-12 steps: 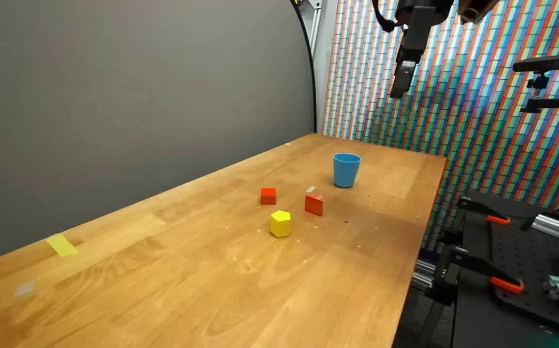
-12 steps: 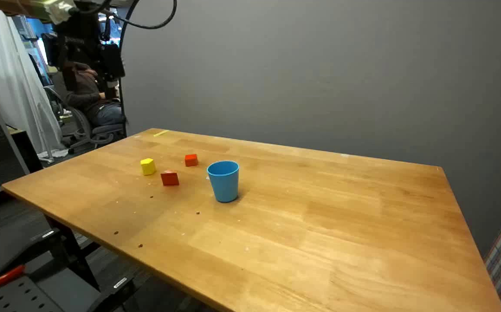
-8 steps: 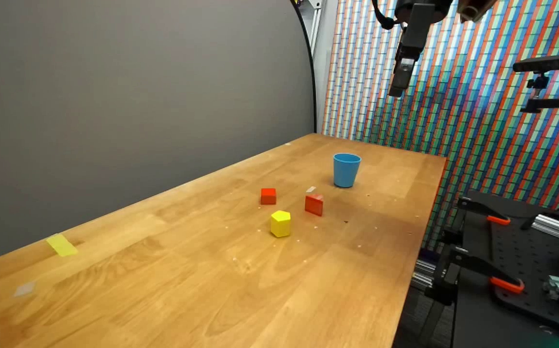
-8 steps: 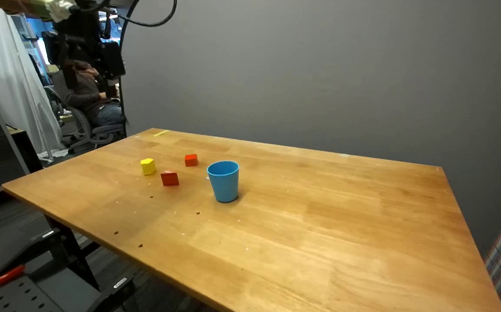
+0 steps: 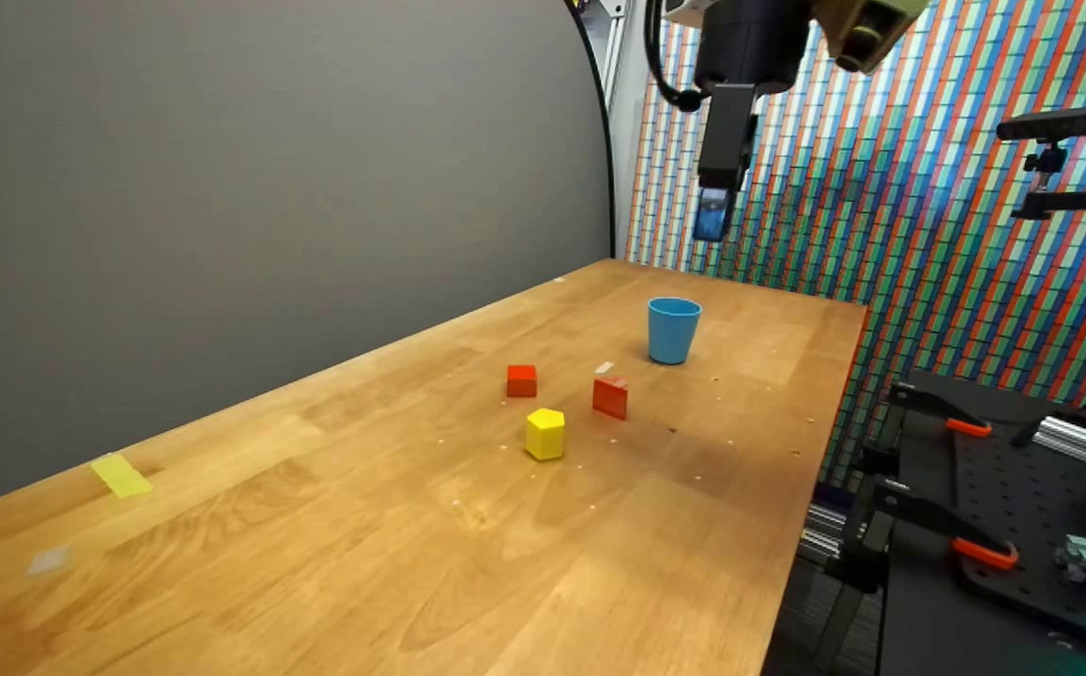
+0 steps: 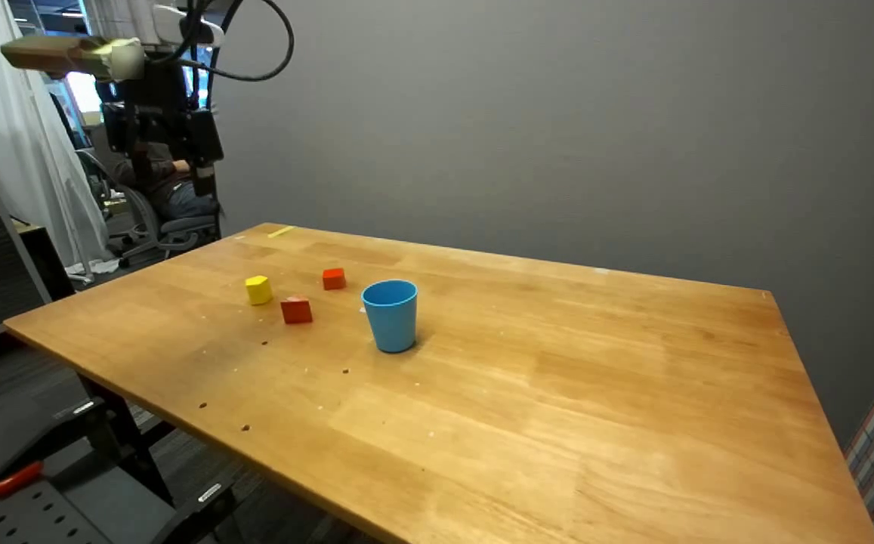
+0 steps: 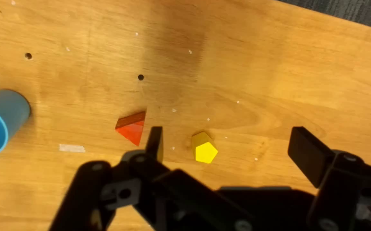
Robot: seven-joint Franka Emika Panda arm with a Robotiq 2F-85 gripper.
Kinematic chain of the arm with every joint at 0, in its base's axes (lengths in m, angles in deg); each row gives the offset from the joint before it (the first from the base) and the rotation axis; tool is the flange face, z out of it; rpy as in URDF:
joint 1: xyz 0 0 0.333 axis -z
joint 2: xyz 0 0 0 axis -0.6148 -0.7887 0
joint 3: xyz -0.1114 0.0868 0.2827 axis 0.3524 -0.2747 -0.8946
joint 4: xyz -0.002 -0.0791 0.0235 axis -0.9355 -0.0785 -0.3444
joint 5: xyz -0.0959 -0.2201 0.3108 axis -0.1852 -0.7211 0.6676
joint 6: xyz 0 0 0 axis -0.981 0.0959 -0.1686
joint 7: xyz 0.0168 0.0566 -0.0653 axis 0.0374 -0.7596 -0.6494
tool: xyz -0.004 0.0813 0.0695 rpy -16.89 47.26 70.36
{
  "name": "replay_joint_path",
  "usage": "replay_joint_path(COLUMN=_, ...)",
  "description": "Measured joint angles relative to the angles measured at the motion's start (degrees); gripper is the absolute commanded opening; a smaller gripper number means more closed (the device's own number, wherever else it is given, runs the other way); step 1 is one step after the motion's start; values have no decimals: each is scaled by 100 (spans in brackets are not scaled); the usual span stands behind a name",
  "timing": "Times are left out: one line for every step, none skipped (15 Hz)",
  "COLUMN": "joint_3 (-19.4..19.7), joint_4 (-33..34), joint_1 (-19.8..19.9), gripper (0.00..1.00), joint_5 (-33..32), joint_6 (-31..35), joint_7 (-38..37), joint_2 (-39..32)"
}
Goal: Put the yellow block inside the light blue cup
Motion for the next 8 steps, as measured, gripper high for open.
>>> replay_joint_path(joint_3=-132, joint_4=197, joint_1=4, gripper=100, joint_5=-185, joint_6=45, joint_7=-232, joint_2=-362)
replay_joint_path(joint_3=-227, joint_4=398, joint_1=8, gripper=100, joint_5=-396, joint_6=91, joint_7=-467, joint_2=-723)
replay_joint_path(joint_3=-288, joint_4=610, joint_1=9, gripper=100, joint_5=-626, joint_6=143, joint_7=-700, joint_2=-1094)
replay_joint_path(joint_3=-315, joint_4=824, joint_1=9, gripper=100, joint_5=-862, joint_6=196, joint_7=-920, joint_2=-1456)
replay_joint_path(joint_3=-319, joint_4=1056, joint_1=9, gripper=100, joint_5=-1085, joint_6=269, joint_7=-1113, joint_2=-1835)
replay_joint_path(joint_3=-315, joint_4=1281, joint_1=9, gripper=100, joint_5=-1288, joint_6=354, joint_7=-1289, joint_2=-2184)
replay_joint_path(joint_3=-300, joint_4=1505, joint_1=3, gripper=100, joint_5=-1485, joint_6=455, joint_7=-1466, joint_2=-2517)
replay_joint_path(joint_3=-273, joint_4=1717, joint_1=-11, gripper=100, joint_5=-1639, joint_6=568, joint_7=-1617, joint_2=-2822)
